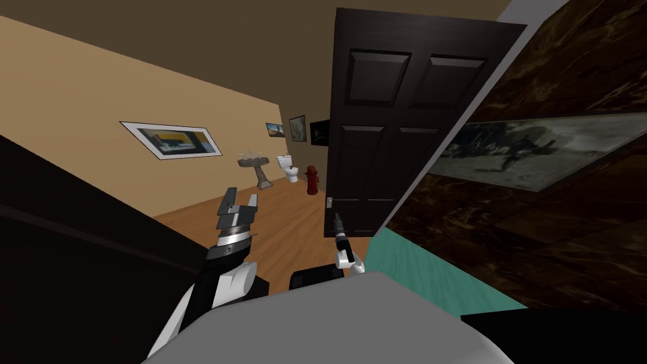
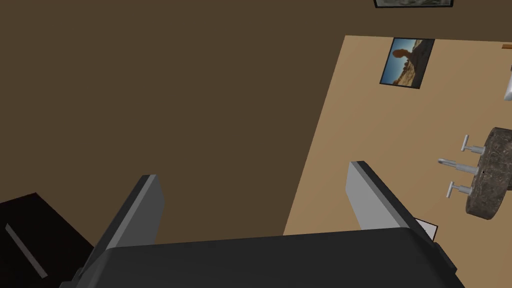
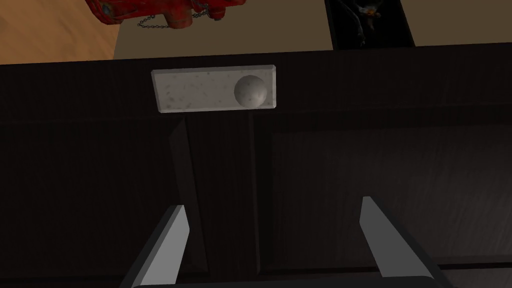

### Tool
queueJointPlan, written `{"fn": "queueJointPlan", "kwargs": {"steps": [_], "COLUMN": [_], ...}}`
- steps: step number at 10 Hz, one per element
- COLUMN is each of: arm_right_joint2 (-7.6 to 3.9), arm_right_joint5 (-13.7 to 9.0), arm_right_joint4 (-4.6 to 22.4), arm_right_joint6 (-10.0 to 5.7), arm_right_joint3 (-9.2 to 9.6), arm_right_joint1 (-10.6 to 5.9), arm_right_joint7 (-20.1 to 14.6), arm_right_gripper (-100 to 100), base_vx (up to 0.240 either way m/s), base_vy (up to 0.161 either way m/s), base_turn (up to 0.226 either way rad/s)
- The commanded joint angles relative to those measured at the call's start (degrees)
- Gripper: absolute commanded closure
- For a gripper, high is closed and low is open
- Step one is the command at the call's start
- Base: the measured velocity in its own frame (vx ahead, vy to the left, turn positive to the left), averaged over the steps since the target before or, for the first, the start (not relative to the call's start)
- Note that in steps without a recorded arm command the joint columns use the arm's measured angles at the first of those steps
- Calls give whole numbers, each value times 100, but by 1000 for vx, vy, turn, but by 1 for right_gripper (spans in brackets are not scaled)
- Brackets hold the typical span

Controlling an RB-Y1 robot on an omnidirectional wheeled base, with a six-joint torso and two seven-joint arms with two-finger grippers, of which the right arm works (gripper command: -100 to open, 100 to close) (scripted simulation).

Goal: Push the door open

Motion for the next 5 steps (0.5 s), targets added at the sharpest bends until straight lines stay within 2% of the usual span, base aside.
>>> {"fn": "queueJointPlan", "kwargs": {"steps": [1, 3, 4, 5], "arm_right_joint2": [-77, -232, -277, -305], "arm_right_joint5": [-4, -6, -6, -7], "arm_right_joint4": [75, 100, 112, 125], "arm_right_joint6": [-31, -44, -50, -57], "arm_right_joint3": [-17, -43, -55, -68], "arm_right_joint1": [-48, -65, -73, -82], "arm_right_joint7": [-3, -16, -22, -29], "arm_right_gripper": [-100, -100, -100, -100], "base_vx": [132, 166, 222, 260], "base_vy": [-123, -100, -55, 16], "base_turn": [13, 21, 30, 20]}}
